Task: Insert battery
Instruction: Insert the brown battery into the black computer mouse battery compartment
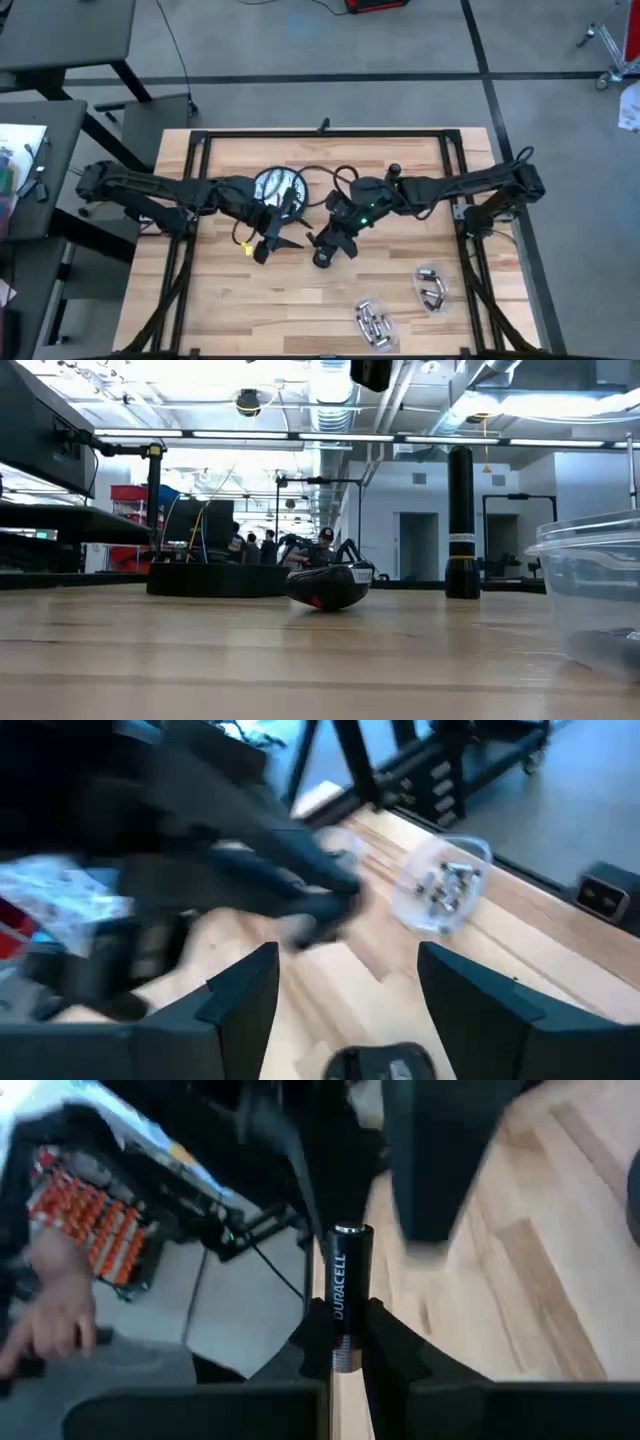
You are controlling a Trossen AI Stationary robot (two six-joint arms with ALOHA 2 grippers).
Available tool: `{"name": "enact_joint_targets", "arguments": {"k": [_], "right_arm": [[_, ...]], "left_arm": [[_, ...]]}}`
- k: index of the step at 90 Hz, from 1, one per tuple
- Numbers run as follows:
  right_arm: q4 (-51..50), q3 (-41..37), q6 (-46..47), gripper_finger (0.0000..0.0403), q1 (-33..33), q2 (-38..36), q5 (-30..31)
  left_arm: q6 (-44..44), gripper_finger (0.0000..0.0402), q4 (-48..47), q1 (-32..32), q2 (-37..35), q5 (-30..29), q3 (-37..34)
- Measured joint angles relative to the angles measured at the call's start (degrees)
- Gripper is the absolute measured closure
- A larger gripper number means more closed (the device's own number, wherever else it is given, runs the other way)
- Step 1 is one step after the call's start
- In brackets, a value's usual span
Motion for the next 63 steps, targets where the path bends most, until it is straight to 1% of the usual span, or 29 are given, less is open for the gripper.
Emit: {"name": "enact_joint_targets", "arguments": {"k": [14,30,43,63], "right_arm": [[-0.96,0.09,0.33,0.0391,0.17,-0.09,-0.18],[-1.23,0.13,1.12,0.0392,0.52,-0.13,-0.28],[-2.05,0.0,1.33,0.0393,0.53,0.09,0.11],[-1.37,0.02,0.87,0.0392,0.43,0.04,0.15]], "left_arm": [[1.52,0.0185,2.43,-1.65,1.08,-0.85,-0.06],[1.6,0.0185,4.09,-1.7,1.08,-2.17,-0.09],[2.39,0.0185,7.01,-1.78,1.26,-1.42,0.0],[2.22,0.0185,6.51,-1.72,1.69,-1.69,-0.02]]}}
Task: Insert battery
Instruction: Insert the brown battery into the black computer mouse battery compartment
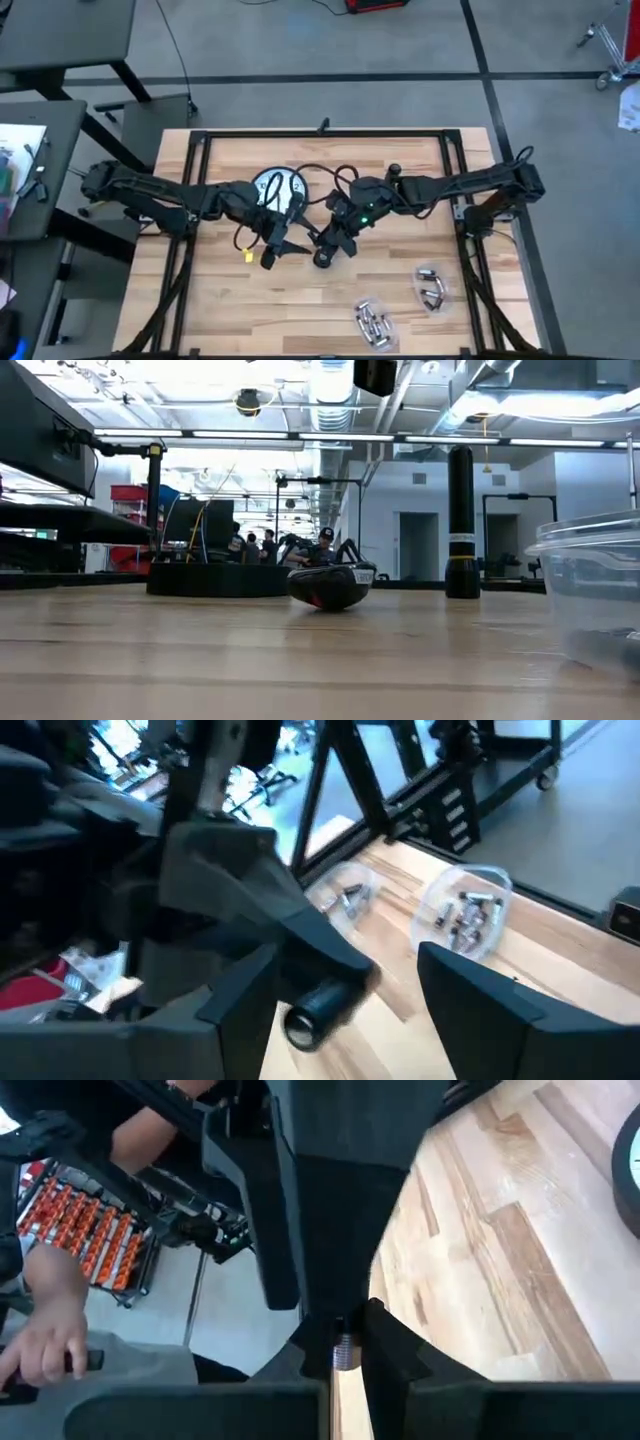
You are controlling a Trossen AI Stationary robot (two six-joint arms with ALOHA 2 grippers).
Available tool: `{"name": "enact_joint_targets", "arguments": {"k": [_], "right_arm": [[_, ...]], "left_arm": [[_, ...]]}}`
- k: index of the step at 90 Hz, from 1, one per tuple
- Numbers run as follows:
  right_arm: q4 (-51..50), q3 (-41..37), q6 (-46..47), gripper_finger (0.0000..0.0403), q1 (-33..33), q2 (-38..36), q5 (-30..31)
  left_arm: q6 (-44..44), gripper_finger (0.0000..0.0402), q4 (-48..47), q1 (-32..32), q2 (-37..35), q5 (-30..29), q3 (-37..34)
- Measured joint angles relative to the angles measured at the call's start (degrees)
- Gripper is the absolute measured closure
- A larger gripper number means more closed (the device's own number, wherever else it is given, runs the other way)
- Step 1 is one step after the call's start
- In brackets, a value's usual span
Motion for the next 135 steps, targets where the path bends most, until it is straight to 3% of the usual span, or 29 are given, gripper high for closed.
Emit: {"name": "enact_joint_targets", "arguments": {"k": [60,114,135], "right_arm": [[0.56,0.0,-0.17,0.0392,-0.05,-0.02,-0.09],[0.39,0.0,0.26,0.0398,0.0,-0.11,-0.42],[-0.28,0.0,2.16,0.0385,-0.46,-0.68,-1.95]], "left_arm": [[-1.1,0.0188,-0.79,0.0,0.07,0.16,0.0],[-2.58,0.0372,-0.83,-0.07,0.07,0.52,0.0],[-6.02,0.0374,-0.73,-0.09,-0.2,-0.75,0.0]]}}
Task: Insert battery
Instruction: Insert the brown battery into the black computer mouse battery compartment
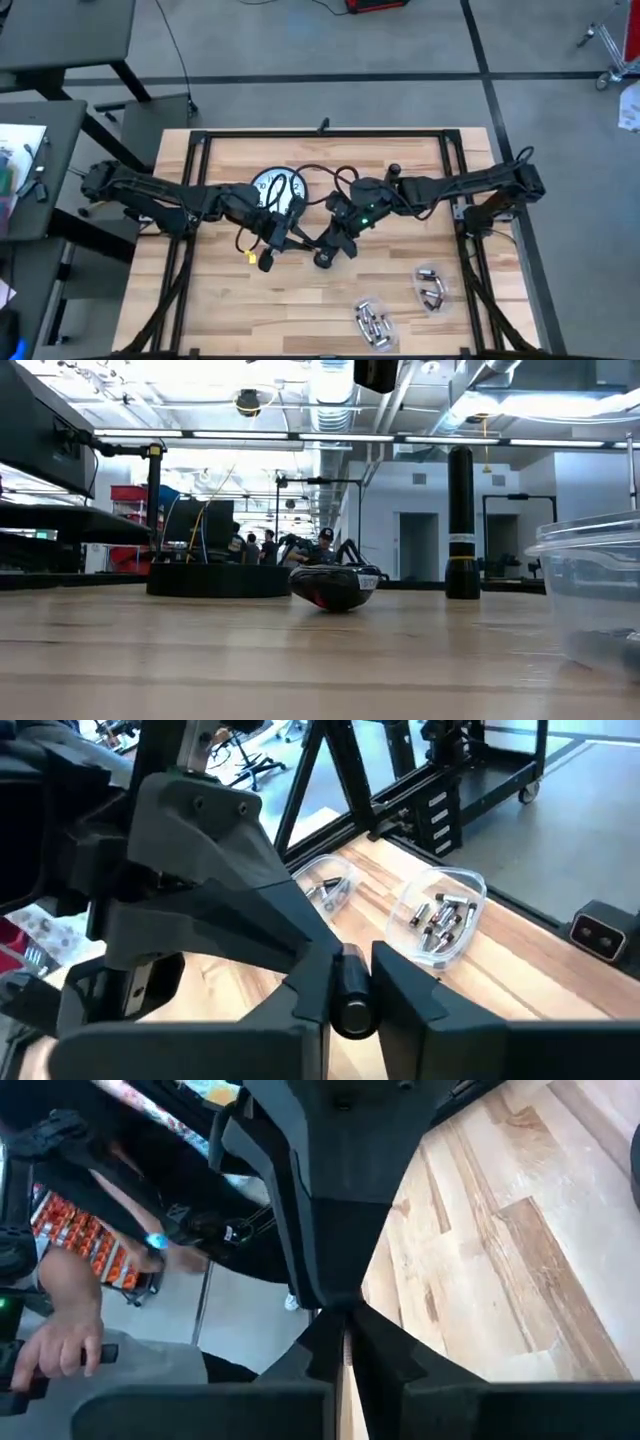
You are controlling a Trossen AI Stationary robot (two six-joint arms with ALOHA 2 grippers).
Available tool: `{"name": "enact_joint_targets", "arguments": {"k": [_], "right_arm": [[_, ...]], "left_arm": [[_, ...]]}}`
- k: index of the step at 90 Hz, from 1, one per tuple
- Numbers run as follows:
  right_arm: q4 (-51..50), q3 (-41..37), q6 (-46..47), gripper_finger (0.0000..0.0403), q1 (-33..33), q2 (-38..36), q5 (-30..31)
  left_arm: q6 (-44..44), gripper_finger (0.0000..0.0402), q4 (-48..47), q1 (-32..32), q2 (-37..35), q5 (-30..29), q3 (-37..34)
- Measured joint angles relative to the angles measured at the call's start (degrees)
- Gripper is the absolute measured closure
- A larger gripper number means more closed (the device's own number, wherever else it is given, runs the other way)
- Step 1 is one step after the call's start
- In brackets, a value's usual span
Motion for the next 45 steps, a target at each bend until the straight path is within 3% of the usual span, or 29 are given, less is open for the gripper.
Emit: {"name": "enact_joint_targets", "arguments": {"k": [12,21,31,38,45], "right_arm": [[-3.78,0.0,1.16,0.0344,-1.13,-3.49,-3.4],[-7.18,0.04,0.82,0.0303,-1.38,-7.32,-2.13],[-8.01,0.04,-1.81,0.0255,-0.62,-10.51,10.11],[-2.51,-0.75,-4.04,0.023,0.44,-11.12,19.69],[6.26,-2.21,-6.41,0.0211,0.99,-10.11,21.86]], "left_arm": [[-0.63,0.0374,0.62,0.05,-1.89,-3.09,0.0],[-0.63,0.0374,0.67,0.22,-3.57,-6.24,0.5],[0.41,0.0374,0.93,0.43,-4.42,-7.88,2.72],[2.6,0.0374,1.22,0.46,-4.45,-9.13,4.78],[4.43,0.0374,1.03,0.45,-4.43,-9.95,6.56]]}}
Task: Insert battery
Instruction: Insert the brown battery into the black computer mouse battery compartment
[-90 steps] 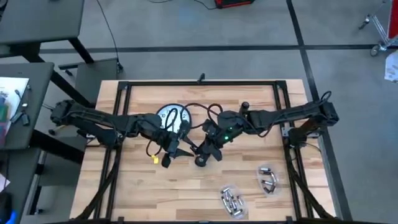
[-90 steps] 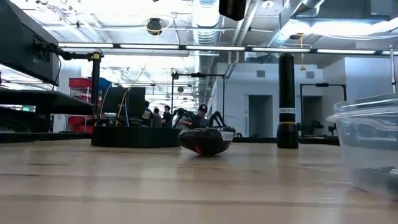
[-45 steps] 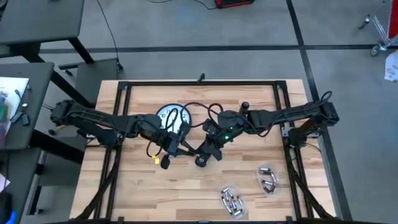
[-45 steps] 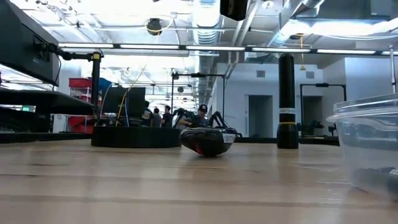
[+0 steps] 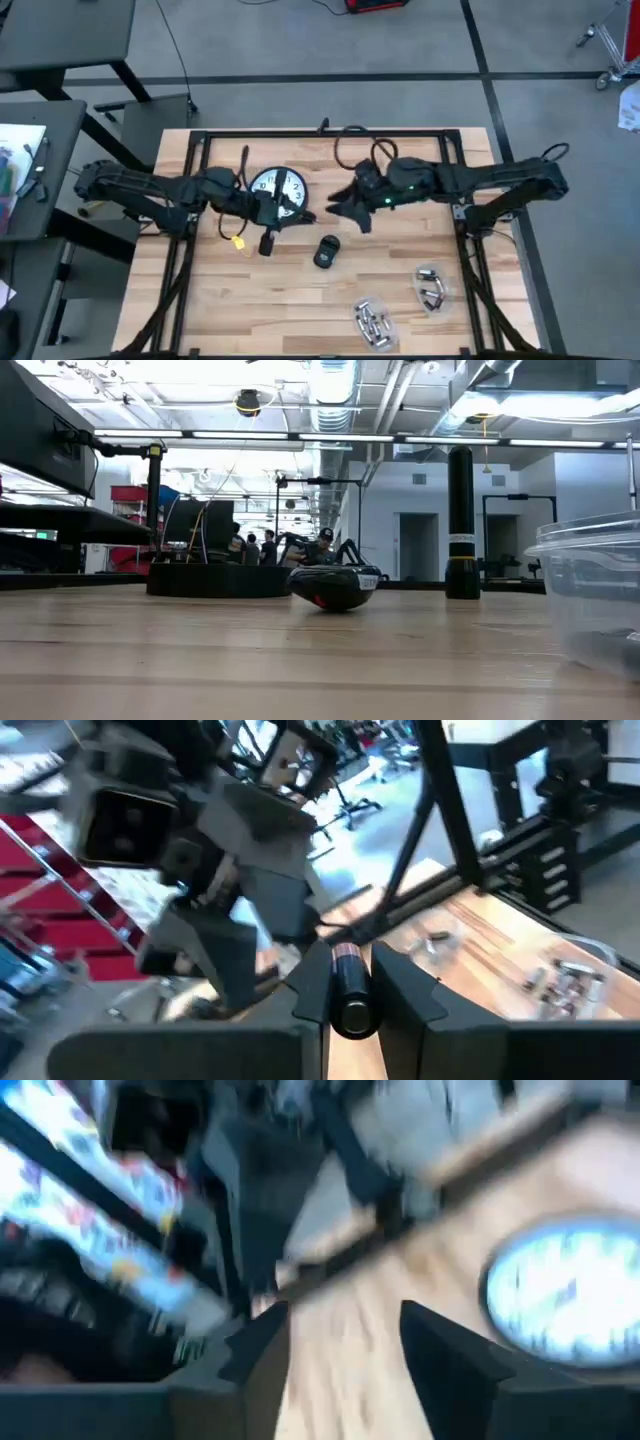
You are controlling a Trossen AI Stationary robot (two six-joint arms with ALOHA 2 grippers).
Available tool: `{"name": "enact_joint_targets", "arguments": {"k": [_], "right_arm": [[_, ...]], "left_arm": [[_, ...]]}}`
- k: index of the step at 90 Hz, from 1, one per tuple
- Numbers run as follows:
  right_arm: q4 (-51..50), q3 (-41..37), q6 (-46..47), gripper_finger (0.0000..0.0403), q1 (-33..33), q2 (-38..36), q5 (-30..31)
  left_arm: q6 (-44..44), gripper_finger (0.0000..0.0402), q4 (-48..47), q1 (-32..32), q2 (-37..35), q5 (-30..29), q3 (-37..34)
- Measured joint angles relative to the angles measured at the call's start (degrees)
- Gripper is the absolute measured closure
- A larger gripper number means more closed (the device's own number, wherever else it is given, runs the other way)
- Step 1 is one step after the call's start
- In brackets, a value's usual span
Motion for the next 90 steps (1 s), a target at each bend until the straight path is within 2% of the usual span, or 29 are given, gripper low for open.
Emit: {"name": "enact_joint_targets", "arguments": {"k": [20,40,65,81,85,90], "right_arm": [[16.48,-0.52,-2.02,0.0203,-0.03,4.92,-3.05],[20.79,-0.52,-3.54,0.0229,-0.17,5.83,-3.21],[22.98,-0.52,-3.65,0.0289,-0.16,5.89,-3.54],[22.35,-0.52,-5.03,0.0355,-0.16,5.89,-3.98],[21.48,-0.45,-5.6,0.0371,-0.16,5.89,-4.22],[20.38,-0.41,-6.07,0.0373,-0.1,5.86,-4.21]], "left_arm": [[5.01,0.0374,-0.58,-0.06,-0.12,-1.71,4.13],[7.38,0.0374,-5.79,-0.08,-0.23,-2.05,7.25],[7.84,0.0374,-5.91,-0.03,-0.49,-2.42,7.28],[8.0,0.0374,-6.4,0.03,-0.33,-2.98,7.28],[7.7,0.0368,-6.62,0.01,-0.33,-3.16,7.27],[6.97,0.0355,-6.93,0.01,-0.28,-3.26,7.24]]}}
